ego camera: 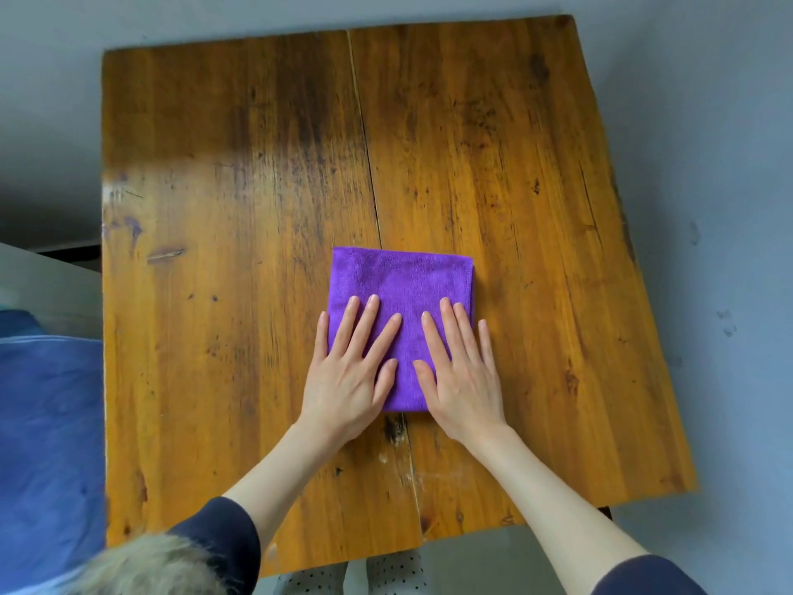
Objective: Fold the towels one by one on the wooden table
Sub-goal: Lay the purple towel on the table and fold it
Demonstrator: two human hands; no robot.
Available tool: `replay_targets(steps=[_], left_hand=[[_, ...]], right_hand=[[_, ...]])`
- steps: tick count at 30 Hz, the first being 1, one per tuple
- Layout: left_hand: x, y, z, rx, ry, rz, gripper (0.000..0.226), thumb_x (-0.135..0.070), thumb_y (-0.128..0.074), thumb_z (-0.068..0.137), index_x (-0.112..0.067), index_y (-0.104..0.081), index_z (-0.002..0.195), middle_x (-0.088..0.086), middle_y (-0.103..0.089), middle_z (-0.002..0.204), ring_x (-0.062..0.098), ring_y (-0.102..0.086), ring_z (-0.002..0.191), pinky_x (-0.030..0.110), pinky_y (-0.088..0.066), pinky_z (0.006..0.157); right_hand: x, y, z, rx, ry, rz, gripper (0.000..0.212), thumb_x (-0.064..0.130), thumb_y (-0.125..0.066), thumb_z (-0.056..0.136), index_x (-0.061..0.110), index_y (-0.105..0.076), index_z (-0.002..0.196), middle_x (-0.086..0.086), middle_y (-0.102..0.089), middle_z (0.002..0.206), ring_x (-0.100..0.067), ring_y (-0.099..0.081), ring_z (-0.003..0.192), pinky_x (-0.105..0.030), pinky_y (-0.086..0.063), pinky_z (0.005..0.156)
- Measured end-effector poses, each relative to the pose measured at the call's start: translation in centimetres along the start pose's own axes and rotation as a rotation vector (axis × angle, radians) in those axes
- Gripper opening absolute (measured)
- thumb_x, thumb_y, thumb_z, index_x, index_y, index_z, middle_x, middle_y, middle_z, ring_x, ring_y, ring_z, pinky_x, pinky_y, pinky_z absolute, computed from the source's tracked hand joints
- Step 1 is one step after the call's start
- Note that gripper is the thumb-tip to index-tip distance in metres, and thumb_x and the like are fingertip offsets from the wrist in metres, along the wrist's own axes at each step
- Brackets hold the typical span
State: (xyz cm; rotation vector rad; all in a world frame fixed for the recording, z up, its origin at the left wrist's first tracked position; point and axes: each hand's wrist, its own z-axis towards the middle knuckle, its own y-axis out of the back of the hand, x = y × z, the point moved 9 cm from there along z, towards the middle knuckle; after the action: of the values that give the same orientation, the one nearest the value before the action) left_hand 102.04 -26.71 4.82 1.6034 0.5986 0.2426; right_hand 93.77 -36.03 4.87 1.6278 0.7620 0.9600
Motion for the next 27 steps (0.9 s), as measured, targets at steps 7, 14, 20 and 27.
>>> replay_targets(steps=[7, 14, 20, 27], left_hand=[[-0.2, 0.4, 0.1, 0.118, 0.001, -0.107, 0.054, -0.043, -0.020, 0.098, -0.026, -0.014, 0.148, 0.003, -0.003, 0.156, 0.025, 0.006, 0.144, 0.053, -0.005, 0.115], [2.3, 4.5, -0.2, -0.051, 0.072, -0.506, 0.059, -0.007, -0.049, 0.092, -0.012, -0.026, 0.146, 0.006, -0.016, 0.156, 0.020, -0.005, 0.145, 0.037, -0.015, 0.115], [7.2, 3.9, -0.1, -0.183, 0.468, -0.786, 0.051, -0.011, -0.052, 0.092, -0.009, -0.036, 0.140, 0.012, -0.048, 0.127, 0.024, -0.046, 0.117, 0.033, -0.036, 0.102], [7.6, 1.7, 0.5, -0.063, 0.650, -0.899, 0.046, -0.024, -0.064, 0.086, -0.015, -0.048, 0.128, 0.006, -0.060, 0.110, 0.025, -0.056, 0.102, 0.032, -0.042, 0.089]], right_hand=[[0.3, -0.3, 0.1, 0.147, -0.019, -0.029, 0.059, 0.043, -0.025, 0.098, 0.020, -0.008, 0.150, -0.007, -0.001, 0.158, -0.022, 0.006, 0.145, -0.047, -0.002, 0.118], [-1.1, 3.7, 0.5, -0.030, -0.161, 0.373, 0.045, 0.025, -0.042, 0.098, 0.012, -0.038, 0.141, -0.004, -0.024, 0.154, -0.016, -0.018, 0.143, -0.028, -0.023, 0.112], [-5.0, 2.7, 0.2, -0.029, -0.667, 0.515, 0.039, 0.034, -0.046, 0.095, 0.012, -0.050, 0.127, -0.006, -0.049, 0.127, -0.022, -0.048, 0.116, -0.041, -0.044, 0.099], [-5.9, 0.1, 0.5, 0.163, -0.904, 0.748, 0.033, 0.036, -0.055, 0.091, 0.009, -0.055, 0.109, -0.008, -0.061, 0.108, -0.027, -0.059, 0.099, -0.049, -0.046, 0.094]])
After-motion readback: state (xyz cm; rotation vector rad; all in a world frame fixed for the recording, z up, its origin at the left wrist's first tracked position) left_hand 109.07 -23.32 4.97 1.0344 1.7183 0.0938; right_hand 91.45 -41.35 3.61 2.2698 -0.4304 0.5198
